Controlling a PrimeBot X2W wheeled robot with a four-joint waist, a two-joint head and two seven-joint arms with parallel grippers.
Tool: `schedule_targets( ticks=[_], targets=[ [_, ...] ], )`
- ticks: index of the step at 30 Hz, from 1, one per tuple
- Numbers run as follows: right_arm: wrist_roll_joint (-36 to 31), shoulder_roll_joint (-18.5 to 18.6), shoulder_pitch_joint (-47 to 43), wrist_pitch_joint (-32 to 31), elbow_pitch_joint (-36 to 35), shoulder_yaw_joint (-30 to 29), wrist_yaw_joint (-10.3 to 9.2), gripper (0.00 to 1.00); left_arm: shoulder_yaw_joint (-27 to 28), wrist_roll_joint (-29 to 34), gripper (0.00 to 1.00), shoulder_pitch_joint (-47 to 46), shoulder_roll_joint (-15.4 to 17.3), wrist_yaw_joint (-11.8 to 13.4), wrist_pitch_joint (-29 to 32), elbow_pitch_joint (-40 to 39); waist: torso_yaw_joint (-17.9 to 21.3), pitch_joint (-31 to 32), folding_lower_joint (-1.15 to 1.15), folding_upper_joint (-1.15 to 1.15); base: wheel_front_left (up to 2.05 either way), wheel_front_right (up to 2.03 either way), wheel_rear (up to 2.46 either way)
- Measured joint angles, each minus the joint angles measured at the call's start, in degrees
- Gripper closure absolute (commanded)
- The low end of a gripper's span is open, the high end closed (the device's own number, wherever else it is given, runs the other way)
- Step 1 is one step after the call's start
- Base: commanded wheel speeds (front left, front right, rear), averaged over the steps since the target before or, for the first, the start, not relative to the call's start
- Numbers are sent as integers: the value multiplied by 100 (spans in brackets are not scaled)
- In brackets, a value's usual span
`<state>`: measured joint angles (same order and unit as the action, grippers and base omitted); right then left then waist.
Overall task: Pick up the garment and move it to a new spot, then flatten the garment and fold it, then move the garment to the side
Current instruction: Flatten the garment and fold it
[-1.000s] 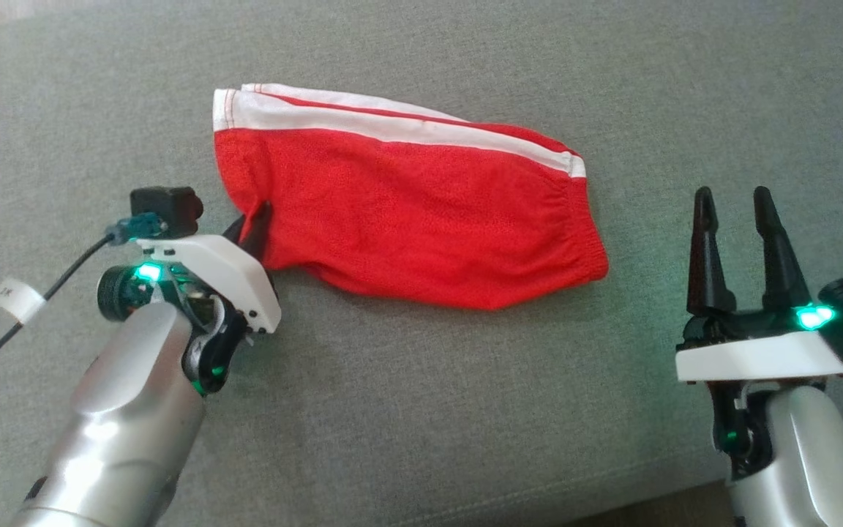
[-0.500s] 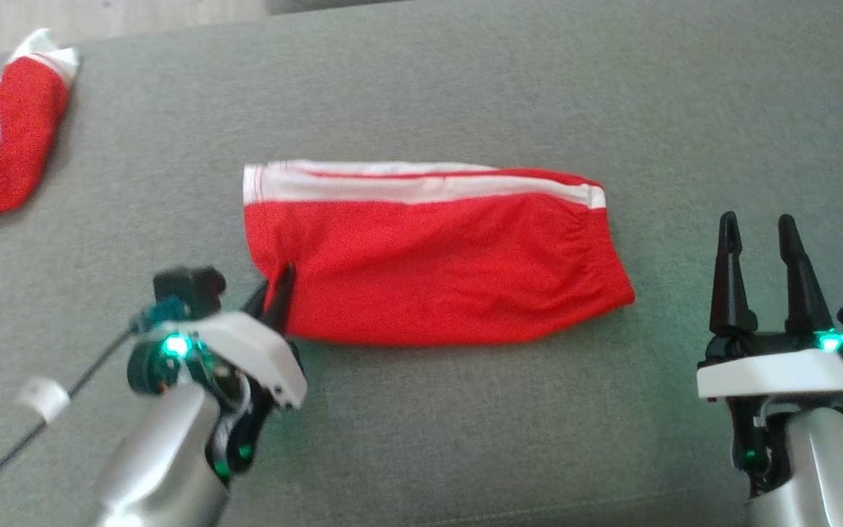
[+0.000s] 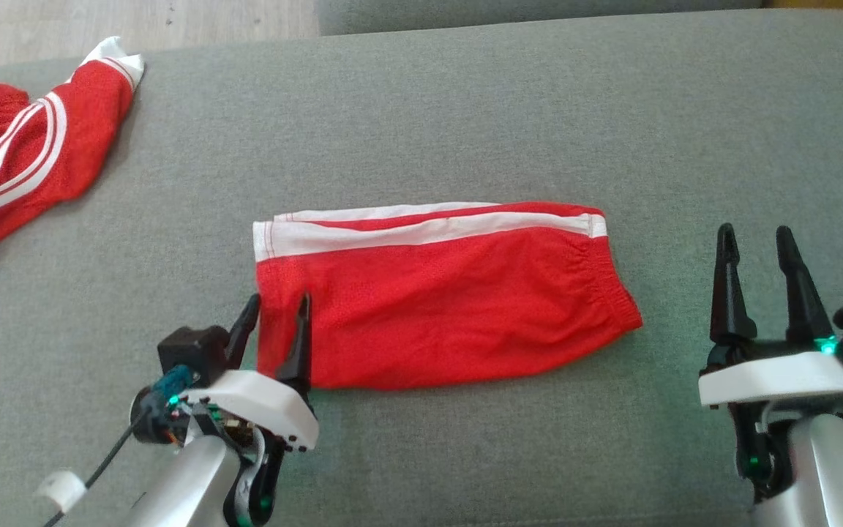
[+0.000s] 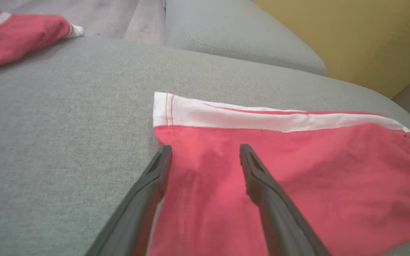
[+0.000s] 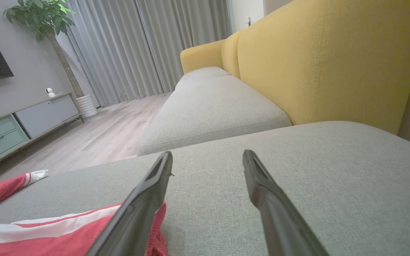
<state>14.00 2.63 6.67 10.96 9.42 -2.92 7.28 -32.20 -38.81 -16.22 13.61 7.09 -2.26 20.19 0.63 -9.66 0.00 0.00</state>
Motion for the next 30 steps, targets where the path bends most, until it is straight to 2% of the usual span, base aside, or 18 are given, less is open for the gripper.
schedule_targets(
  ticks=[3,9,17,23,30],
  targets=[
    [-29,0,-26,-47,56,-36,0,0,9,70,0,-2,0,15,-247,0,-43,31,0,0,0,0,0],
    [-201,-1,-25,-281,107,-80,0,0,63,300,0,1,54,234,-700,-10,-186,152,0,0,0,0,0],
    [-483,-2,5,-1100,339,201,0,0,86,470,0,380,188,508,-999,-226,-477,310,0,0,0,0,0],
    [-812,-2,155,-1812,798,238,0,0,108,560,0,842,220,667,-1101,-467,-718,343,0,0,0,0,0],
    [-955,-1,292,-2223,1579,26,0,0,132,591,0,1018,179,787,-1150,-686,-994,366,0,0,0,0,0]
  ],
)
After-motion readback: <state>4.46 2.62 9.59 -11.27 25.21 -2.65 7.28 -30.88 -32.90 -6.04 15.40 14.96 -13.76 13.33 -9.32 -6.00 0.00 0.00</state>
